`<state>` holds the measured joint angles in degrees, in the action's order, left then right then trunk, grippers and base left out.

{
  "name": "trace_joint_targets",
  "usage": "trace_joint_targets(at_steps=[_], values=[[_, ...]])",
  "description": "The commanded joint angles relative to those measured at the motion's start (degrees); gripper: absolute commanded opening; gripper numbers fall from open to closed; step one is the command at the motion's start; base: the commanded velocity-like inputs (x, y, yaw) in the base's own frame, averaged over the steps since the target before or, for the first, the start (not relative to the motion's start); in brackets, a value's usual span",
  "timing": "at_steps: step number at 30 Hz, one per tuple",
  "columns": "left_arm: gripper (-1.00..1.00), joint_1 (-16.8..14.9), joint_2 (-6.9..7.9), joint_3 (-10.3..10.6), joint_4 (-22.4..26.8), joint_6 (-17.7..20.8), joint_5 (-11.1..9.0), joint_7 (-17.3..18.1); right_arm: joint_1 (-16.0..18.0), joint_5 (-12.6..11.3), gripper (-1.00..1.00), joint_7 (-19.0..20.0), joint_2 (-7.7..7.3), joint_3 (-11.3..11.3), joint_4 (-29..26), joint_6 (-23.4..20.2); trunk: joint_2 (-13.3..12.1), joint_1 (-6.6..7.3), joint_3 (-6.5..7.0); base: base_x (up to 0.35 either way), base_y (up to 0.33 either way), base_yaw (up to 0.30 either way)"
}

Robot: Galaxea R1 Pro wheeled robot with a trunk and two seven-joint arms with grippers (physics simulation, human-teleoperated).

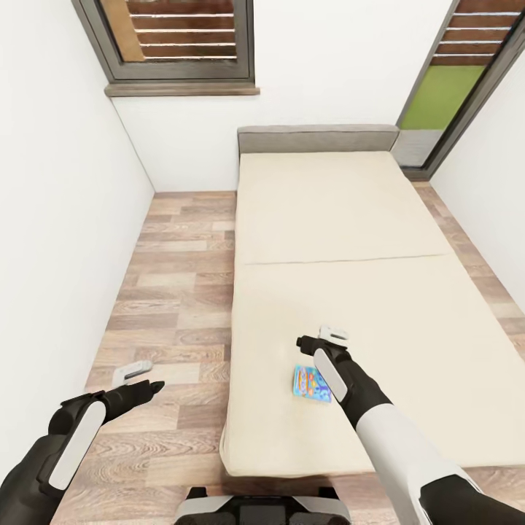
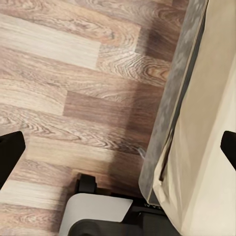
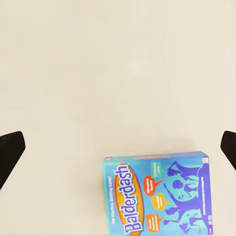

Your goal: Put all the toys in the child's room - the three board games (two on the bed and one on the table), the two jigsaw puzzles on the table, and the tennis ball on the table - inside the toy box on the table in the child's room.

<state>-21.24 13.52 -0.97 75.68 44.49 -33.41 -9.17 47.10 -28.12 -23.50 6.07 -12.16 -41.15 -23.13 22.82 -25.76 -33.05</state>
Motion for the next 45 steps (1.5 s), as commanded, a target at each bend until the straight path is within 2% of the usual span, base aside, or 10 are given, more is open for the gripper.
trace_joint_targets(at_steps=[1, 35, 45], values=[[1.0, 0.0, 0.01, 0.0, 0.1, 0.2, -0.6, -0.5, 0.0, -0.5, 1.0, -0.5, -0.08, -0.2, -0.1, -0.1, 0.1, -0.03, -0.18, 0.0, 0.0, 0.0], [1.0, 0.0, 0.02, 0.0, 0.1, 0.2, -0.6, -0.5, 0.2, -0.4, 1.0, -0.5, -0.65, -0.2, 1.9, 0.3, 0.1, -0.03, -3.36, 0.0, 0.0, 0.0], [1.0, 0.0, 0.07, 0.0, 0.1, 0.2, -0.6, -0.5, 2.8, -0.6, 1.0, -0.5, -0.71, -0.2, 2.1, 0.0, 0.1, -0.03, -4.3, 0.0, 0.0, 0.0]])
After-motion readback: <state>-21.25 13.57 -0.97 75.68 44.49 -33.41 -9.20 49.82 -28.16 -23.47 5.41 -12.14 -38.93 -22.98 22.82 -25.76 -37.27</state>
